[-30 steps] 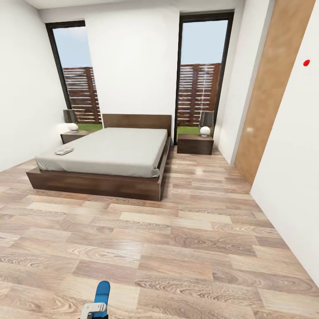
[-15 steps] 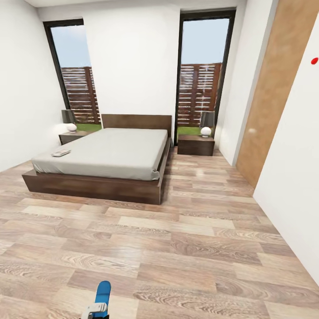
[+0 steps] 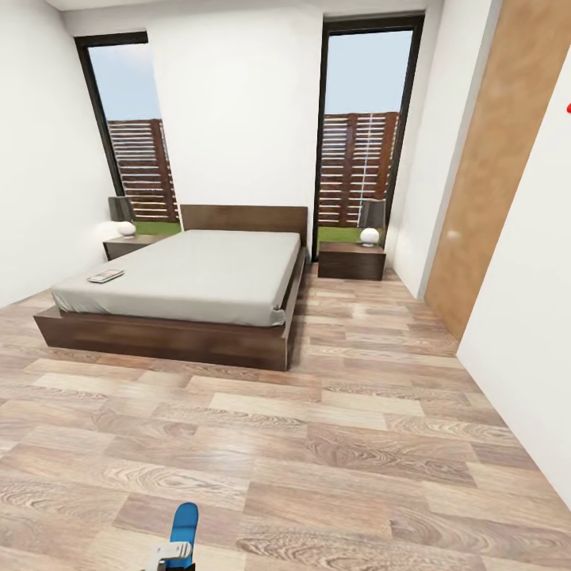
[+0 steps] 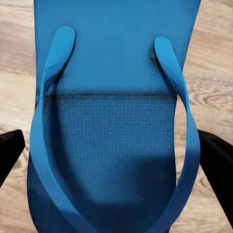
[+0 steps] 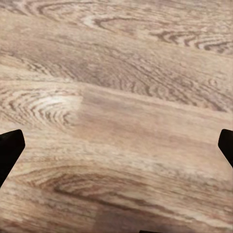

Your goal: In the bedroom, move the book from the bed onto either nightstand, and place the two sandals side by side next to the bed.

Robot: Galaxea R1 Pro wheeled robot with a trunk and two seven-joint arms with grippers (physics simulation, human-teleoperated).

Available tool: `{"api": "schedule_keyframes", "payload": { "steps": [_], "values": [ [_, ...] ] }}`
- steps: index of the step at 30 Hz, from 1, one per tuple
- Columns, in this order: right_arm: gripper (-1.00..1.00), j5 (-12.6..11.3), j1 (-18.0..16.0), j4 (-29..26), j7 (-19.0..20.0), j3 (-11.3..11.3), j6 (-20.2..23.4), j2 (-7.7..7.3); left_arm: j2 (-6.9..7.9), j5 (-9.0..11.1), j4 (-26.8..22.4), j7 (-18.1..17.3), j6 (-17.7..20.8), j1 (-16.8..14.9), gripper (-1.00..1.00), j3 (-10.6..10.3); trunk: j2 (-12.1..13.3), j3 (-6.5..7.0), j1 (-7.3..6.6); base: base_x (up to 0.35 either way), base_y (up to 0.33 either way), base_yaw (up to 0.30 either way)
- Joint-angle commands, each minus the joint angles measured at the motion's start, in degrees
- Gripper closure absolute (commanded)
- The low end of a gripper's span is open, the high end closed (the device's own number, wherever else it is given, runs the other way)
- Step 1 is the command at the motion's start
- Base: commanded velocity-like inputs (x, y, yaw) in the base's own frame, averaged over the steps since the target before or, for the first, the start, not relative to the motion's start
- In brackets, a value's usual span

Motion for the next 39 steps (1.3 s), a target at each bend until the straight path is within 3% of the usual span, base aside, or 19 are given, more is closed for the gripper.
{"api": "schedule_keyframes", "payload": {
  "steps": [1,12,27,39],
  "values": [
    [-1.0,-0.1,0.0,0.1,0.0,0.4,-0.2,0.0,0.01,0.6,0.1,-0.4,0.0,0.0,1.0,0.1,0.0,-0.05,-0.01,0.001,0.0,0.0],
    [-1.0,0.0,0.0,0.1,0.2,0.4,-0.2,0.06,0.01,0.6,0.1,-0.4,0.0,0.0,1.0,0.1,0.0,-0.1,-0.01,0.0,0.0,0.0],
    [-1.0,0.0,0.0,0.1,0.1,0.4,-0.2,0.04,0.01,0.6,0.1,-0.4,0.0,0.0,1.0,0.1,0.0,-1.36,-0.01,0.004,0.0,-0.012],
    [-1.0,0.0,0.0,0.1,0.1,0.4,-0.2,0.06,0.02,0.6,0.1,-0.4,0.0,0.0,1.0,0.1,0.0,-1.56,-0.01,0.268,0.0,-0.02]
  ]
}}
